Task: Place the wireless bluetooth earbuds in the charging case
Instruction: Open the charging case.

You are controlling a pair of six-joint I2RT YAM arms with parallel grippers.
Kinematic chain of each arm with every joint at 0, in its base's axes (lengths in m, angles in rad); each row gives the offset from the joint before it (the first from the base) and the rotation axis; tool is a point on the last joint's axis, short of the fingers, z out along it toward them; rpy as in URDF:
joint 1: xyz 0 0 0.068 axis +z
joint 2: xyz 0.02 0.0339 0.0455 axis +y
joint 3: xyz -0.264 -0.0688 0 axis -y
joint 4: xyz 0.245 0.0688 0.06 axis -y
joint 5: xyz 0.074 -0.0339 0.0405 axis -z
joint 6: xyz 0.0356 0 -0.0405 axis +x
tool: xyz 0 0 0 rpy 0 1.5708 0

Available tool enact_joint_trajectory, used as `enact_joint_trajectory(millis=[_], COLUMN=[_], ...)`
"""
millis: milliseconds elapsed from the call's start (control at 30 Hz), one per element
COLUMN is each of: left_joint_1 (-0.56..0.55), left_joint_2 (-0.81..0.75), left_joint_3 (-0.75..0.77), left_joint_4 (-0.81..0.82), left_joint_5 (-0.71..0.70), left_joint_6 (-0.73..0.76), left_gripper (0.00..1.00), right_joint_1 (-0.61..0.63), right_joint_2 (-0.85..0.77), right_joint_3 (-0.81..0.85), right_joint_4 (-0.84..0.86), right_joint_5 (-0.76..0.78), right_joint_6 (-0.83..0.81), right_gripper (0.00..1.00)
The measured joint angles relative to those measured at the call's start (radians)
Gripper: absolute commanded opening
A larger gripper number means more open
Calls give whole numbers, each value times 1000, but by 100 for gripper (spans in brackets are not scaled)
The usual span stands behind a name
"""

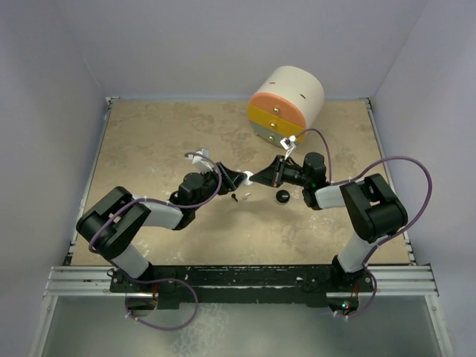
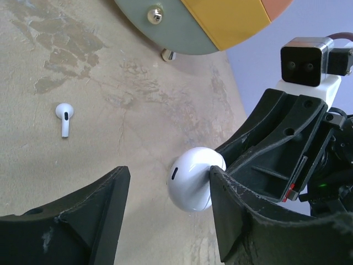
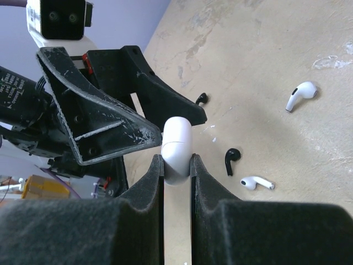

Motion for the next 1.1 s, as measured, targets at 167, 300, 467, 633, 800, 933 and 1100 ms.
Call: enact_joint_trajectory(millis=[167, 300, 467, 633, 800, 933, 1100], left_joint_1=[0, 6, 16, 15, 16, 20, 24], left_joint_2=[16, 46, 88, 107, 106, 88, 43], left_joint_3=[1, 12, 25, 40, 45, 45, 44], left_joint_4=[-15, -24, -58, -85, -90, -118, -177], left_joint_5=[-3, -3, 1, 15, 18, 17, -1], left_joint_6=[-6, -16, -28, -36, -38, -38, -38], left_gripper=[57, 57, 56, 56, 56, 56, 56], right_joint_1=[-2, -10, -7, -7, -7, -7, -7], right_joint_2=[0, -1, -23, -49, -53, -52, -37], right_joint_3=[-7, -14, -14, -14, -12, -12, -12], right_joint_4=[-1, -7, 3, 14, 14, 18, 64], right_joint_5=[-1, -1, -17, -27, -30, -39, -61], right_joint_6=[10, 13, 31, 45, 64, 90, 147], right_gripper=[0, 0, 0, 0, 0, 0, 0])
